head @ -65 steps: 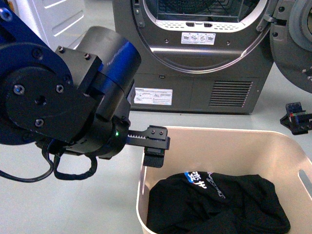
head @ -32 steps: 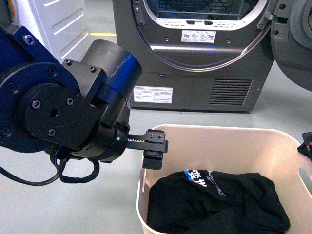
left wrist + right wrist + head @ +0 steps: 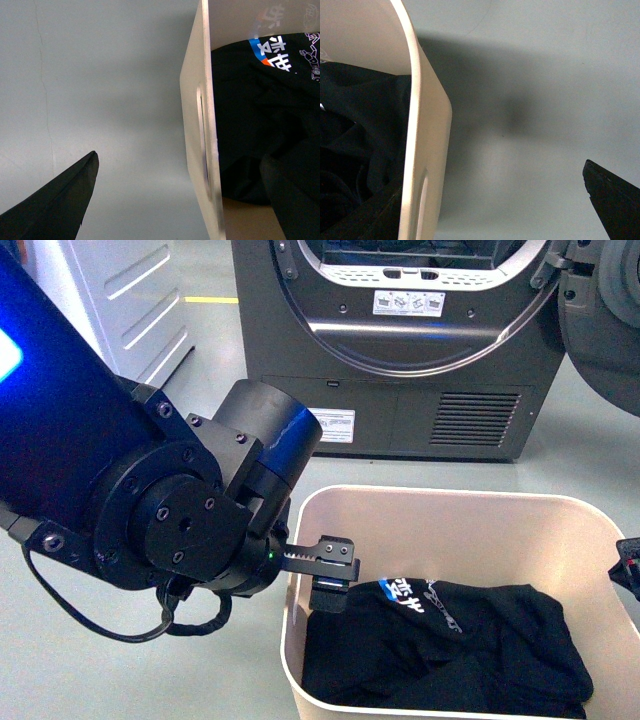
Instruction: Move hamper under clothes hanger
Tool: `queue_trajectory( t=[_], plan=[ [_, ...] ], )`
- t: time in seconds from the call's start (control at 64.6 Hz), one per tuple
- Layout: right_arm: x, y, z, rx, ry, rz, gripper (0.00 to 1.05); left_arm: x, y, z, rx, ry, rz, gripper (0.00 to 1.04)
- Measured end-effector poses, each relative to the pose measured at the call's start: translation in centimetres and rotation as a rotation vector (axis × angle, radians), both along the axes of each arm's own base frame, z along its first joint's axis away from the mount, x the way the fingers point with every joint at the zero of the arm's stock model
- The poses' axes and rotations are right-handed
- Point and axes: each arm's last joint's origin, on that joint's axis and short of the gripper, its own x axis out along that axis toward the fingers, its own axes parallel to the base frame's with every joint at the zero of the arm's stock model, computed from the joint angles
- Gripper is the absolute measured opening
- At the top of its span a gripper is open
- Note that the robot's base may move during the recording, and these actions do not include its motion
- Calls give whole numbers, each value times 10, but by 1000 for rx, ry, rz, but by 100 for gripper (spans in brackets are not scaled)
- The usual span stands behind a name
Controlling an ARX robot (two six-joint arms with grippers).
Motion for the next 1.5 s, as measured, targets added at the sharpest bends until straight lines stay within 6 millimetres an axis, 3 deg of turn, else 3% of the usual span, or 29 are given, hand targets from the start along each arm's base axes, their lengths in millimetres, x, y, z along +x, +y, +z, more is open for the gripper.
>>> queue_trajectory(
  t=[0.542,0.635,0.759,1.162,1.208,1.239,1.502],
  plan=[
    [-3,-2,-9,-16,29,-20,97,6,-9,-17,18,28,7,98],
    [-4,-1,-10,-15,33,-22,82,8,-11,-19,18,30,8,97],
    [-4,4,-12,-16,36,-13,61,8,-12,-24,27,45,9,75],
    [-4,8,-13,-22,42,-5,11,11,-21,-22,13,47,-9,22],
    [-5,8,-14,-17,43,-9,3,12,-24,-21,4,48,-18,12],
    [-5,8,-13,-14,43,-15,2,12,-25,-21,-5,49,-10,6],
    [-9,9,-7,-3,63,-33,2,12,-25,-16,-16,50,12,4]
  ],
)
